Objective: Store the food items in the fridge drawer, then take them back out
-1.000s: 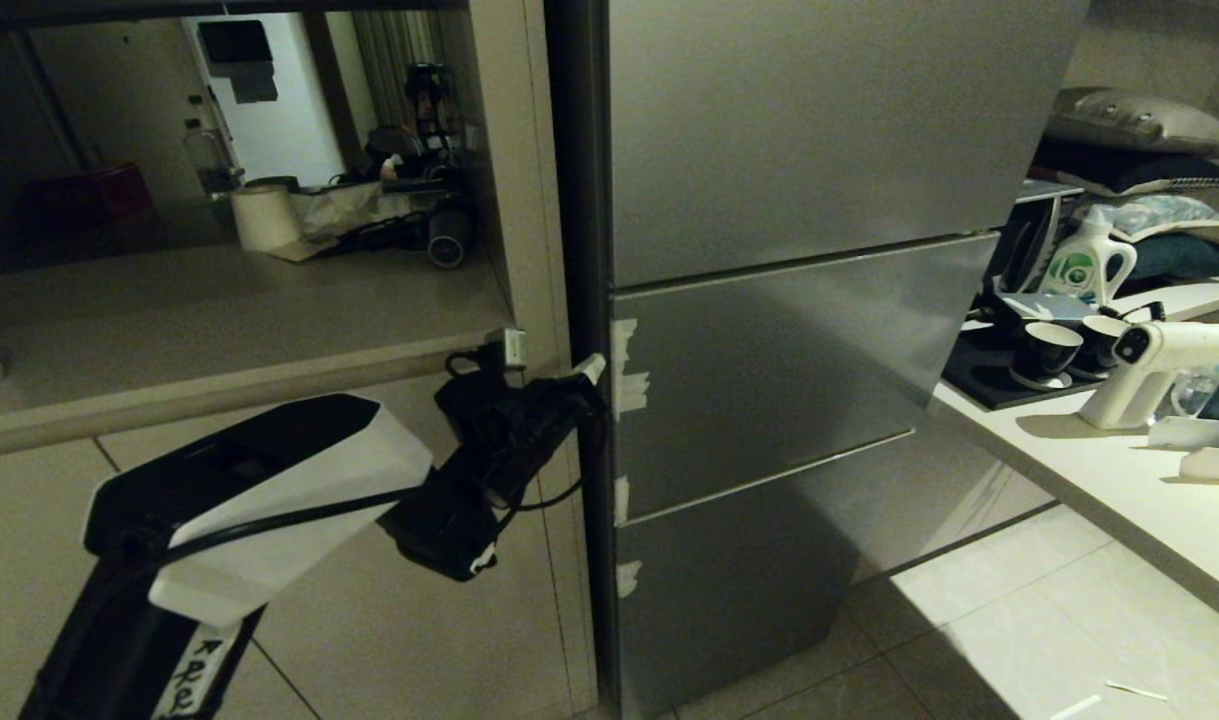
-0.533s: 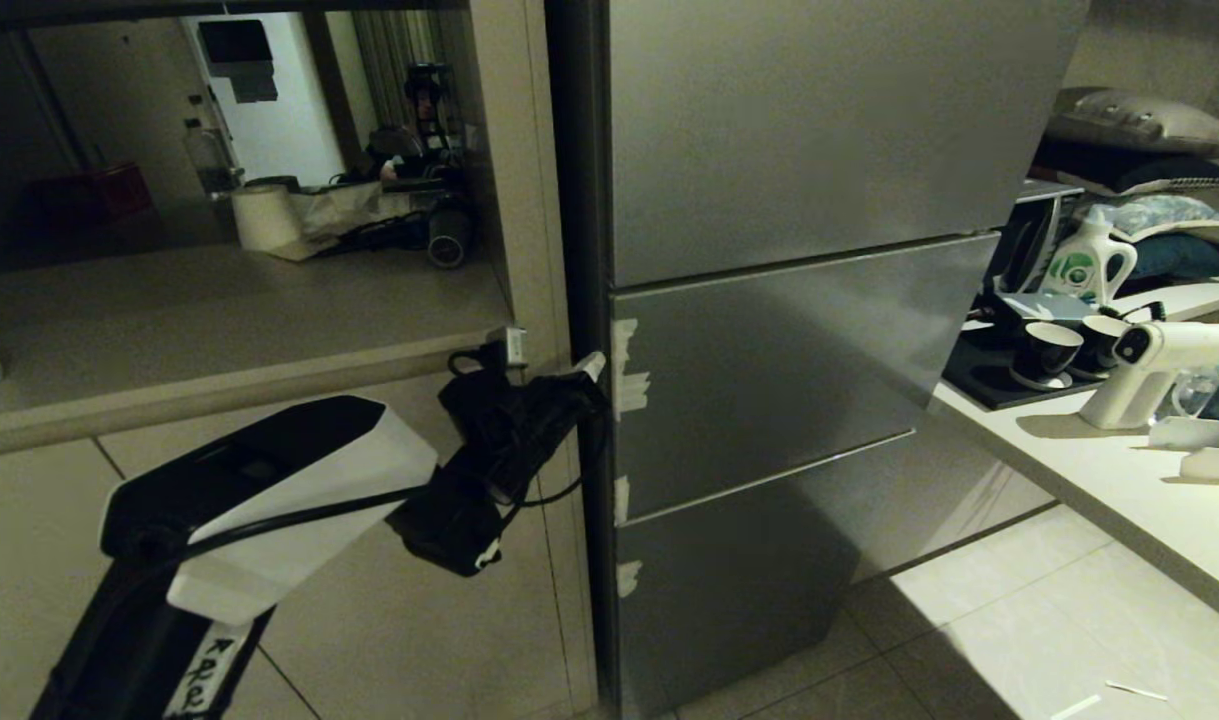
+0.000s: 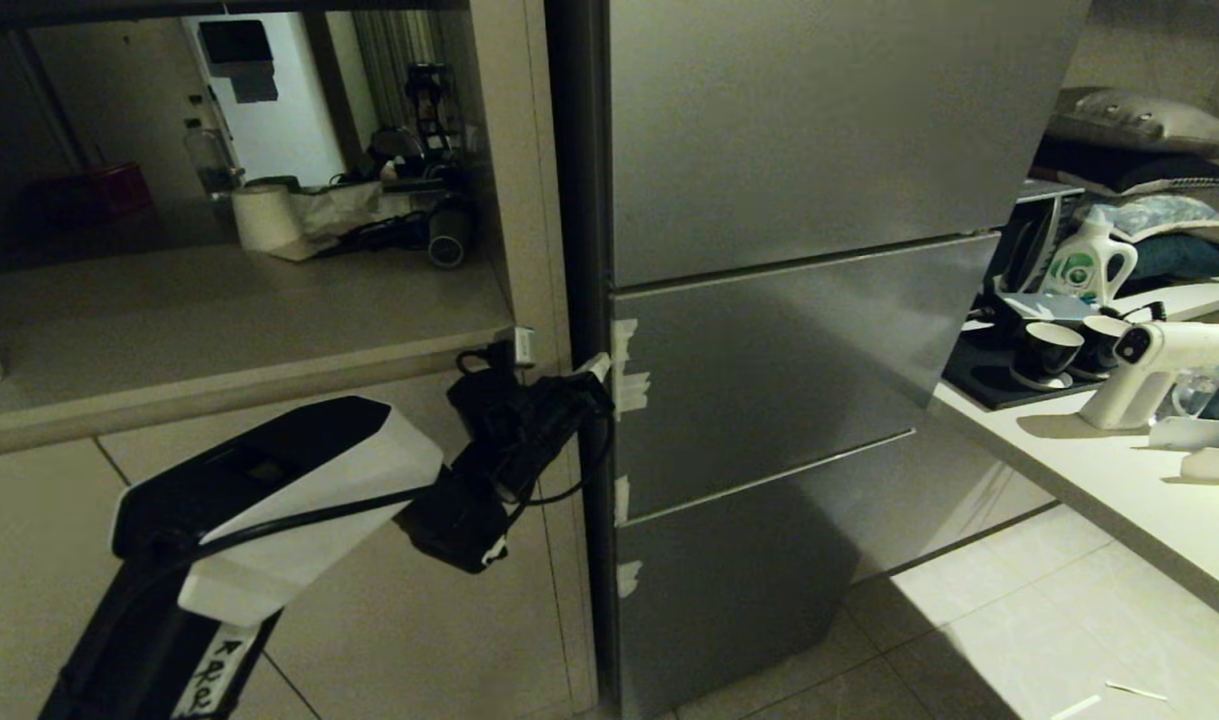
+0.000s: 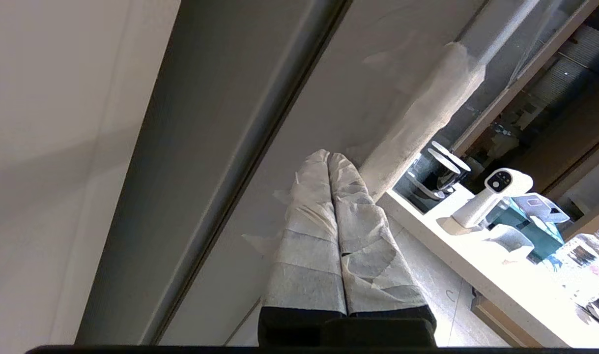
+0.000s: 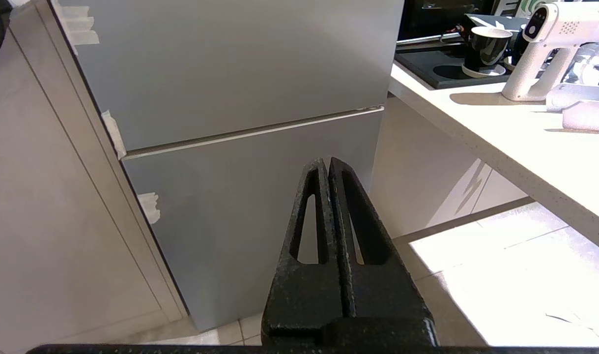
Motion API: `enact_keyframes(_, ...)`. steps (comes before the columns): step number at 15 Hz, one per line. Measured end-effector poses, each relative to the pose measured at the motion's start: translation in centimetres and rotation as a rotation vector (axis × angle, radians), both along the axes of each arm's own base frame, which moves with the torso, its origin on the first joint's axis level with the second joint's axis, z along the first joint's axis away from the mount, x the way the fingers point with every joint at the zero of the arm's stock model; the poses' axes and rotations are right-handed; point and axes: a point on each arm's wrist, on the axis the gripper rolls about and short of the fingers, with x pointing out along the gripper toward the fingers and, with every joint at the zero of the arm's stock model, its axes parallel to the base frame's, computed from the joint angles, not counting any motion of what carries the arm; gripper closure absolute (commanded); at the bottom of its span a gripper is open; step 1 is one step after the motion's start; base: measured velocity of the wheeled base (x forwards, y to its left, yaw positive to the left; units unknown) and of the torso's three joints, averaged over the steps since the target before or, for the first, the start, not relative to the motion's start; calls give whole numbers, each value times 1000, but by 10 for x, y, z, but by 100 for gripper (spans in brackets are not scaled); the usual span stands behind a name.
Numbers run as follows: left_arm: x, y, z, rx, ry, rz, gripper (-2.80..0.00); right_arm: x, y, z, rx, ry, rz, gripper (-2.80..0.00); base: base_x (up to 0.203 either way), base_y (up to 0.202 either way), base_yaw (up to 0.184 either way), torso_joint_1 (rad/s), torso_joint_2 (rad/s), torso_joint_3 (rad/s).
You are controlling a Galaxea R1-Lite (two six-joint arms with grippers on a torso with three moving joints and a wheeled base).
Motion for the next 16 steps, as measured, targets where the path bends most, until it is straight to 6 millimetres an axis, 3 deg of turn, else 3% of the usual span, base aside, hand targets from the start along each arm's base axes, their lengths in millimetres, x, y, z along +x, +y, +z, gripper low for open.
enact_keyframes(10, -6, -13, -2, 76, -32, 27, 0, 0, 0, 0, 3, 0, 1, 0, 0, 0, 0, 0, 0, 0)
enact_keyframes(16, -5, -4, -5, 98, -37, 52, 0, 0, 0, 0, 3, 0, 0, 0, 0, 0, 0, 0, 0, 0)
